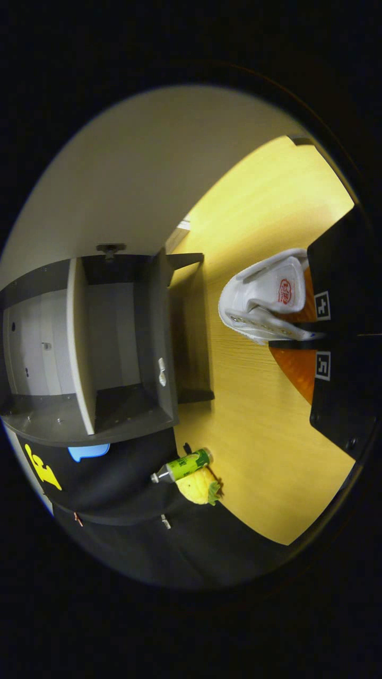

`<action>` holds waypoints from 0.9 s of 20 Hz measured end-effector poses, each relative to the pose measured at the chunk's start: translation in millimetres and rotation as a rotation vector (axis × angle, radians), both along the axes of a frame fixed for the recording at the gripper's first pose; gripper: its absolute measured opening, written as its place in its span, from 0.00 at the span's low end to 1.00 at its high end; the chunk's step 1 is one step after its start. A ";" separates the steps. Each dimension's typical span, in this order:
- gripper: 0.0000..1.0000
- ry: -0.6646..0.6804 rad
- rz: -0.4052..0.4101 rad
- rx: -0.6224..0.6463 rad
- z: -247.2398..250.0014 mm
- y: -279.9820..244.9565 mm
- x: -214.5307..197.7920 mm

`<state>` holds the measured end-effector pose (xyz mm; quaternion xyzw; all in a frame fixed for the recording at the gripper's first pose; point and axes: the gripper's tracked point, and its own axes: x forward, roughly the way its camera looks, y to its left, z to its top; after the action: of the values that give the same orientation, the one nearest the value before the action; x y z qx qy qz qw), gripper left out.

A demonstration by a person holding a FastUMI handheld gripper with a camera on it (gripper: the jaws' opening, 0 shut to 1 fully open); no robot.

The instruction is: Open the shoe cabinet door, grab the shoes and put them into the shoe cabinet, then close the shoe cabinet door.

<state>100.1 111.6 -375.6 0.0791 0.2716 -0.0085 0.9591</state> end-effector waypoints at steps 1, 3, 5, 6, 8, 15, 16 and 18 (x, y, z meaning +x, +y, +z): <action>0.06 -0.010 0.005 0.011 23.3 2.4 -1.5; 0.06 -0.011 0.010 0.017 63.7 4.0 0.7; 0.06 -0.030 0.021 0.005 104.7 4.6 8.1; 0.06 -0.039 0.026 0.011 126.8 6.4 13.9; 0.06 -0.054 0.021 0.047 164.2 7.3 31.7; 0.06 -0.142 0.026 -0.016 247.3 -7.0 139.4; 0.06 -0.155 0.026 -0.014 256.8 -5.2 157.5; 0.06 -0.163 0.027 -0.014 270.1 -5.0 193.6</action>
<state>293.7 106.6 -105.5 0.0690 0.1937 0.0087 0.9786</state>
